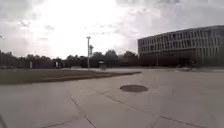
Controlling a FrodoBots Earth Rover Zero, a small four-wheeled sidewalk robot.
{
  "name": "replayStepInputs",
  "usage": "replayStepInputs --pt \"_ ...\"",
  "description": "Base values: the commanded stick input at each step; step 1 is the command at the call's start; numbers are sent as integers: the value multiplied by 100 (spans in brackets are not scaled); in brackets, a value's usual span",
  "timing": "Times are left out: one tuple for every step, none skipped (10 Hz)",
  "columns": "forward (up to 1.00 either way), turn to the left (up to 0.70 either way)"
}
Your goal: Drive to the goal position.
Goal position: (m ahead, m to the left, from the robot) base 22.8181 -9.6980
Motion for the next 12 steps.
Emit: replayStepInputs --pt "70 -35" --pt "70 -35" --pt "70 -35" --pt "70 -35" --pt "70 -35" --pt "70 -30" --pt "70 -19" --pt "70 -3" --pt "70 -1" --pt "70 -1" --pt "70 -1" --pt "70 -1"
